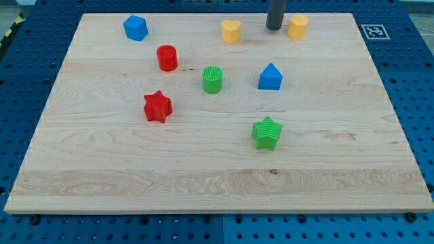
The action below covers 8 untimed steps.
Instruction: Move the yellow hexagon to the top right of the board
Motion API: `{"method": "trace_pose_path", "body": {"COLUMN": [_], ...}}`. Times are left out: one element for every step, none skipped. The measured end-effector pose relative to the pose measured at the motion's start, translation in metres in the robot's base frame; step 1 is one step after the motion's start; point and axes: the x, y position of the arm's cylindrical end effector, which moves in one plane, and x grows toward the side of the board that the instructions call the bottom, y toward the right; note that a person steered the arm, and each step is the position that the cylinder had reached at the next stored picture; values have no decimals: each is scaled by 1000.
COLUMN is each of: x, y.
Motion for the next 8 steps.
{"method": "trace_pose_path", "body": {"x": [22, 22, 31, 31, 6, -3, -3, -3], "y": [39, 80, 61, 11, 5, 15, 55, 79]}}
